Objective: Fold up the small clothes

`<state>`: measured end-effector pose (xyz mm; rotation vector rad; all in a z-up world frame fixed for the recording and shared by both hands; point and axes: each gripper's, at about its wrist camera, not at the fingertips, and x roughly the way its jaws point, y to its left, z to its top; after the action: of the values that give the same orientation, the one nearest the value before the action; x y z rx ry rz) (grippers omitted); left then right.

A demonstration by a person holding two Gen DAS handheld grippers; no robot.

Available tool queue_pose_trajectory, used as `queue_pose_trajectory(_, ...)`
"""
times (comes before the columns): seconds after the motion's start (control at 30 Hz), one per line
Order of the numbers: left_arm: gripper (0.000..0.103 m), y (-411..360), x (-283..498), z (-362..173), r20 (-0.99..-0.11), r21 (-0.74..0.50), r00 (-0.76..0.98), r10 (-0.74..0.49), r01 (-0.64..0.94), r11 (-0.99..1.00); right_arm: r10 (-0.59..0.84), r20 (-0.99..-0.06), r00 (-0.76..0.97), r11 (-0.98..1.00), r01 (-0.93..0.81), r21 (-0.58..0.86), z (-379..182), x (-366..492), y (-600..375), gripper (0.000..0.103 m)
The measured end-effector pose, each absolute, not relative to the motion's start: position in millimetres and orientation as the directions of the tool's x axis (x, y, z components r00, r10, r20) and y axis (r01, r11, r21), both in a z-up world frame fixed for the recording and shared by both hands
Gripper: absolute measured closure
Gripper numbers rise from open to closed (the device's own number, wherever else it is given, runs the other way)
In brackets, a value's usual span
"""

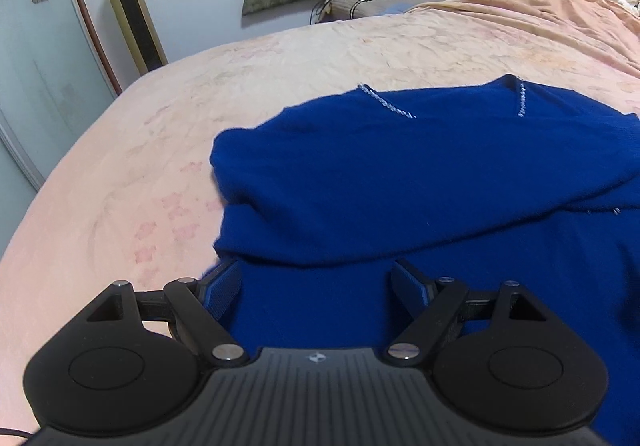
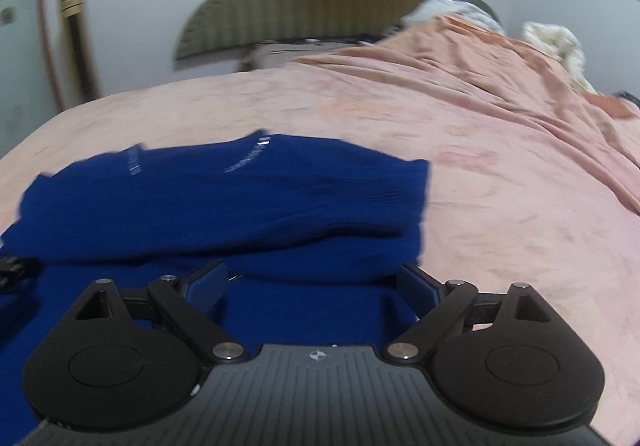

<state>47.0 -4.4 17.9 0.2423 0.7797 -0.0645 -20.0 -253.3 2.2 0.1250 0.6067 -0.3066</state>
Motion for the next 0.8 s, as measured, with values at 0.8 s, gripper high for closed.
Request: queue_pose_trajectory(0.8, 0.02, 141.1, -22.1, 15.9, -0.745, -0.2, 0.609, -0.271, 0.184, 0.962, -0.127, -0.615, 0.778, 0.957, 0.26, 0.131, 2.3, -128.2, -262.4, 0.007)
